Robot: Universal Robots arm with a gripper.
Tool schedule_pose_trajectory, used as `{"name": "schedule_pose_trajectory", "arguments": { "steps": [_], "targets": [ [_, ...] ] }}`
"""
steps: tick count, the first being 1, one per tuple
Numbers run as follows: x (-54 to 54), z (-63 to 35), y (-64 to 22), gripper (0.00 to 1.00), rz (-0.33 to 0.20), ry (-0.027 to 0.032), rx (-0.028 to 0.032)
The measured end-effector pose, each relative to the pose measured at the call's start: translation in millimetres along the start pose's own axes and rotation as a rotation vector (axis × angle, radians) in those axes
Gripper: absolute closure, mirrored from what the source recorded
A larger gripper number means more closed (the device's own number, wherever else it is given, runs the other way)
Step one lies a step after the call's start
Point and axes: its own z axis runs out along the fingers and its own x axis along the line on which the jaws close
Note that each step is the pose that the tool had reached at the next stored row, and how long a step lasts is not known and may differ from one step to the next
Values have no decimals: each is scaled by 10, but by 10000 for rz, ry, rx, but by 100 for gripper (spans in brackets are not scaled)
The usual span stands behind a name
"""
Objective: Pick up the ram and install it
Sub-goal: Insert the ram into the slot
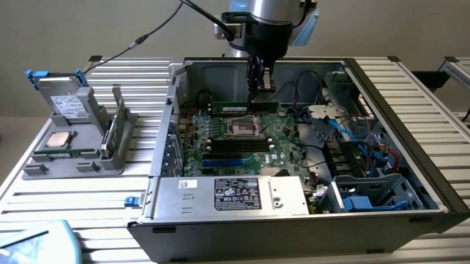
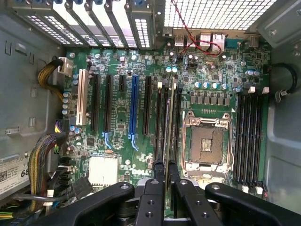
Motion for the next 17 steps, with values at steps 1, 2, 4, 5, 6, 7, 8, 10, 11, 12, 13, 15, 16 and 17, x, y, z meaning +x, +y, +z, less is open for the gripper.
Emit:
{"name": "schedule_pose_trajectory", "arguments": {
  "steps": [1,2,4,5,6,7,8,10,11,12,13,15,16,17],
  "targets": [
    [0,0,0,86,0,0,0],
    [0,0,0,86,0,0,0],
    [0,0,0,86,0,0,0],
    [-1,6,0,86,0,-1,1],
    [-2,22,6,86,2,-2,6],
    [-2,40,8,86,1,0,7],
    [-3,58,8,86,-1,0,7],
    [-5,95,12,86,-2,1,7],
    [-6,113,15,86,-2,2,7],
    [-7,132,18,86,-2,1,7],
    [-8,150,21,86,-3,1,7],
    [-10,187,28,86,-3,0,8],
    [-10,205,31,86,-3,1,7],
    [-11,223,33,86,-3,1,7]
  ]
}}
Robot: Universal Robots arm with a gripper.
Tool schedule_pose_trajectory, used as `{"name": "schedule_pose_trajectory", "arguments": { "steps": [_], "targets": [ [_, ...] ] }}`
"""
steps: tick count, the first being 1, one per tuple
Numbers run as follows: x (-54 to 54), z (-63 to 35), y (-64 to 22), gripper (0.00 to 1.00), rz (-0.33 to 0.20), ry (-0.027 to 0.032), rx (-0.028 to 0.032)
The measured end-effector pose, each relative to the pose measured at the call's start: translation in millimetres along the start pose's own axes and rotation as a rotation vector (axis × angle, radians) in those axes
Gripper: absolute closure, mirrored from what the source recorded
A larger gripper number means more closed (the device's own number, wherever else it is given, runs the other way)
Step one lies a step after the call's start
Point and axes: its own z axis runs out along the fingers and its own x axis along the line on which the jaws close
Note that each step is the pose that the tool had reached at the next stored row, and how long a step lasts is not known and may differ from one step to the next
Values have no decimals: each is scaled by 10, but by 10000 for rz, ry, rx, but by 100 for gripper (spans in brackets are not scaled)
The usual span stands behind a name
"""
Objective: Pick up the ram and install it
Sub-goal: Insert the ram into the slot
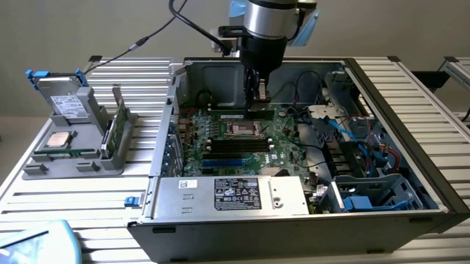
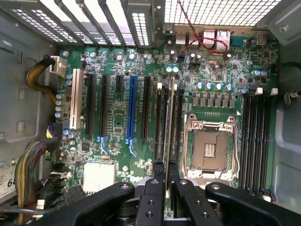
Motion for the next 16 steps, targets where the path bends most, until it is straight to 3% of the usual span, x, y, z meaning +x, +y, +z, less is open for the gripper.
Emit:
{"name": "schedule_pose_trajectory", "arguments": {
  "steps": [16],
  "targets": [
    [-13,293,9,86,-67,7,3]
  ]
}}
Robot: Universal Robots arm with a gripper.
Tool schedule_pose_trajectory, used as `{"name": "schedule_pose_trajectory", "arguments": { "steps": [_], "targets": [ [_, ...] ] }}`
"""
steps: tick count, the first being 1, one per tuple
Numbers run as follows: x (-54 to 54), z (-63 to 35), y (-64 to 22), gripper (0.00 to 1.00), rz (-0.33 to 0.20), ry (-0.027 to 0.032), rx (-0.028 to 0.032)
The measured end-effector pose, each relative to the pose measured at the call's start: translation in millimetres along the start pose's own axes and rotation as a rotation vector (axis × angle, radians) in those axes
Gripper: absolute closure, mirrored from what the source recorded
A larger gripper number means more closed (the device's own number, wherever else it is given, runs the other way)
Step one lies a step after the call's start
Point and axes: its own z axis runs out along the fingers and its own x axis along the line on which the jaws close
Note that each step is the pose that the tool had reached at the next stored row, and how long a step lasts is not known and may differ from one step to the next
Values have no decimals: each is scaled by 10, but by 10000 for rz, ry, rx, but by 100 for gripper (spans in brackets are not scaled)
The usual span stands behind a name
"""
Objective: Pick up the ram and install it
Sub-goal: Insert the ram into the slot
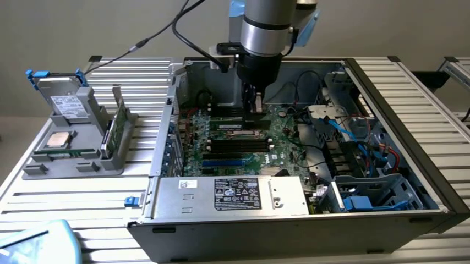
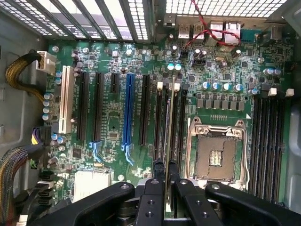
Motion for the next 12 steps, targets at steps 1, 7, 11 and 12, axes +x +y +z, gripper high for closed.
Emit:
{"name": "schedule_pose_trajectory", "arguments": {
  "steps": [1,7,11,12],
  "targets": [
    [-1,19,-1,86,-12,0,1],
    [-5,127,-10,86,-77,4,3],
    [-8,200,-16,86,-126,9,6],
    [-9,217,-17,86,-136,9,6]
  ]
}}
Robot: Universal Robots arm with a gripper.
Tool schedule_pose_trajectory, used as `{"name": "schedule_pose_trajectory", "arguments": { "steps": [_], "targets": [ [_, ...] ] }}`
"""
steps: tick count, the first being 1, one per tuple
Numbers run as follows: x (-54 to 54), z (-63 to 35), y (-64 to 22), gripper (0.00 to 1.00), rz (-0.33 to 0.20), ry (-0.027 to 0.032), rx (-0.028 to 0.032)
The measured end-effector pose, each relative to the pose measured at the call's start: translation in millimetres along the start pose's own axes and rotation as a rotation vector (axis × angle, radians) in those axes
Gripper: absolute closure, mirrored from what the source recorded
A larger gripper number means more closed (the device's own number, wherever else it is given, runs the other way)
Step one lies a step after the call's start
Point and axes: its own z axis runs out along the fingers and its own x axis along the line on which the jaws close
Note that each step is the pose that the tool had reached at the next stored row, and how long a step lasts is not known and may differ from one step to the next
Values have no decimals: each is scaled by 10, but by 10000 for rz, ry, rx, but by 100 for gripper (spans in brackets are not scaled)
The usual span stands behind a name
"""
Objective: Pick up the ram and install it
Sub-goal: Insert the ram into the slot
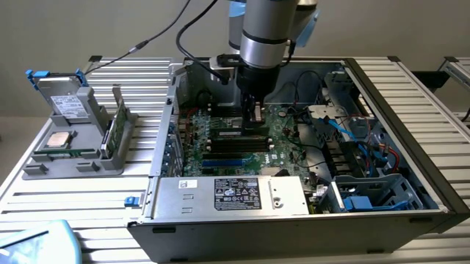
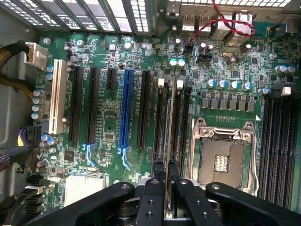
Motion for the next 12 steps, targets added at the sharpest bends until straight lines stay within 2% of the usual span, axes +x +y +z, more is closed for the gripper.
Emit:
{"name": "schedule_pose_trajectory", "arguments": {
  "steps": [8,12],
  "targets": [
    [-1,119,-9,86,-22,10,-2],
    [5,126,-13,86,-25,12,-71]
  ]
}}
